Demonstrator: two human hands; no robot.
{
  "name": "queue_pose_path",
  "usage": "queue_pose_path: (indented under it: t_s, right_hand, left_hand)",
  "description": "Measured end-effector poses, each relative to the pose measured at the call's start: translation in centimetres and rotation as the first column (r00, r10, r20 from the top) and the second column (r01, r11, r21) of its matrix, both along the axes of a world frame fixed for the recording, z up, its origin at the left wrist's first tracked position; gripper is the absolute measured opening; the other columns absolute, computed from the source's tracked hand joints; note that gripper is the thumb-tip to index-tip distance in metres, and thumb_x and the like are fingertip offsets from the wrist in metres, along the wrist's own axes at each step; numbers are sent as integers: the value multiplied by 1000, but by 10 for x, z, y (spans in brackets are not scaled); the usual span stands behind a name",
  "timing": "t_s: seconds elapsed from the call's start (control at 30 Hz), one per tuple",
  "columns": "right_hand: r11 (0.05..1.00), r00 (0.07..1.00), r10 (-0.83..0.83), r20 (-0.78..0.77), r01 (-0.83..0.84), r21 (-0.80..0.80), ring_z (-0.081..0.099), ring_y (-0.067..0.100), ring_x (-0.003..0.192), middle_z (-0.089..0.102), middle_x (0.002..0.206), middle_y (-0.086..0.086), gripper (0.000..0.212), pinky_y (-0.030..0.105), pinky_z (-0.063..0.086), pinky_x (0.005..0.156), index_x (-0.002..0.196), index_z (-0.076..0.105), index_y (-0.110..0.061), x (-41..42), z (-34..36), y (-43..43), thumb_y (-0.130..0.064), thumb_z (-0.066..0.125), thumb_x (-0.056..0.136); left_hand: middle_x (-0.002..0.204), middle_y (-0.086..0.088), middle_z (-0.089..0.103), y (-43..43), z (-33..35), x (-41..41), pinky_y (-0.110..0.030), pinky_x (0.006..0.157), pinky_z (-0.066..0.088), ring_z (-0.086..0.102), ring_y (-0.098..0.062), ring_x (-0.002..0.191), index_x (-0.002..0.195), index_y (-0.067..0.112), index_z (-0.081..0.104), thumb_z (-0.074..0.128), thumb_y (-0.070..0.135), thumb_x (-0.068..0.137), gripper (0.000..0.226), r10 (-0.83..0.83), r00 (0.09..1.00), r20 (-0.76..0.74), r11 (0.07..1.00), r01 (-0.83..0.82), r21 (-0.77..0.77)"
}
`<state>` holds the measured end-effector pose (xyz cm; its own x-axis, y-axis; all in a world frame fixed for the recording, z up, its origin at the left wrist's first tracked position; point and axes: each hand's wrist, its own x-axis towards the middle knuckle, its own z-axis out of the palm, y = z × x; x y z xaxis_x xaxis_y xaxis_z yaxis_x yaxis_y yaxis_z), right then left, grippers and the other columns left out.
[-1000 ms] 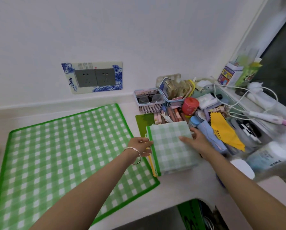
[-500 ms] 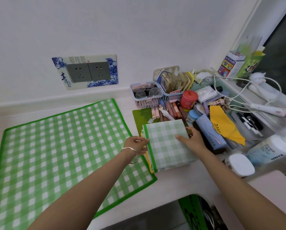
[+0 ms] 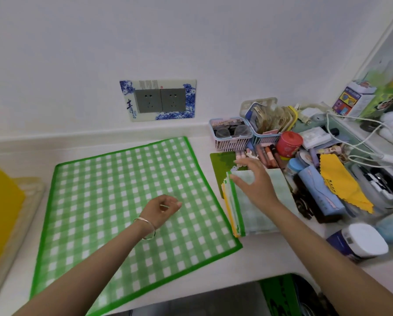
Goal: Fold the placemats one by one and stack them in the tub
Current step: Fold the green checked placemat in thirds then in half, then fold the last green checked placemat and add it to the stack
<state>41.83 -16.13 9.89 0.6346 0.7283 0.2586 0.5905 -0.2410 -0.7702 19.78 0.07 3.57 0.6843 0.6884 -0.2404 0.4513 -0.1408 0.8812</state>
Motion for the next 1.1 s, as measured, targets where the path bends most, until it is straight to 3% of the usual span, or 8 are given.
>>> queue_pose_path:
  t_s: [0.1, 0.2, 0.3, 0.4, 0.6, 0.77, 0.9, 1.1]
  right_hand:
    - [980, 982, 176, -62, -181, -87, 40, -1, 117, 46, 125, -13, 32, 16, 28, 99, 114, 59, -26, -44, -5, 25, -29, 69, 83]
    - [922, 937, 314, -152, -339, -188, 39, 0, 123, 44, 131, -14, 28, 22, 28, 105, 109, 59, -34, -79, -28, 40, -33, 69, 83]
    - [875, 903, 374, -210, -419, -244, 39, -2, 122, 44, 129, -18, 29, 21, 29, 105, 109, 59, -35, -108, -48, 46, -35, 70, 82]
    - [826, 873, 401, -276, -475, -302, 38, -2, 124, 44, 131, -18, 32, 23, 29, 109, 110, 60, -35, -132, -68, 44, -37, 72, 80]
    - [727, 780, 440, -444, -600, -333, 22, -4, 132, 35, 146, -12, 42, 11, 24, 102, 121, 61, -31, -164, -94, 33, -34, 72, 81]
    - [683, 789, 479, -385, -610, -401, 8, 0, 140, 26, 152, -12, 46, 33, 10, 118, 119, 59, -38, -173, -110, 23, -41, 73, 75]
    - [683, 805, 496, -325, -593, -427, 6, 4, 143, 21, 154, -12, 47, 25, 5, 115, 119, 62, -34, -178, -112, 20, -41, 75, 75]
    - [667, 801, 561, -209, -587, -458, 1, -3, 137, 16, 154, -15, 47, 28, 1, 116, 120, 60, -39, -184, -116, 16, -43, 74, 75]
  left_hand:
    - [113, 11, 59, 8, -10, -39, -21, 87, 43, 55, -9, 105, 111, 28, 60, 68, 43, 79, 37, -43, 992, -115, 994, 54, 99]
    - [127, 10, 53, 8, -17, -76, -22, 101, 36, 47, -7, 118, 120, 29, 56, 63, 60, 73, 57, -91, 983, -162, 980, 117, 159]
    - [134, 12, 46, 5, -26, -107, -27, 106, 35, 43, -8, 124, 130, 33, 48, 33, 93, 57, 96, -182, 942, -282, 924, 261, 278]
    - [145, 12, 37, 1, -41, -132, -35, 112, 25, 33, -11, 134, 139, 38, 35, 19, 95, 59, 99, -210, 883, -420, 830, 388, 401]
    - [153, 17, -14, -11, -55, -157, -55, 113, -8, -13, -13, 143, 144, 46, -1, 16, 93, 56, 101, -281, 701, -656, 746, 589, 309]
    - [153, 15, -20, -13, -58, -156, -58, 111, -11, -18, -17, 143, 144, 45, -8, 18, 94, 53, 107, -251, 667, -701, 717, 615, 328]
    - [154, 14, -18, -7, -55, -153, -58, 111, -12, -21, -19, 142, 144, 48, -6, 20, 95, 50, 108, -226, 682, -696, 748, 579, 325]
    - [151, 13, -25, -4, -60, -157, -59, 109, -14, -25, -22, 140, 143, 47, -12, 23, 97, 42, 117, -213, 685, -697, 744, 576, 338]
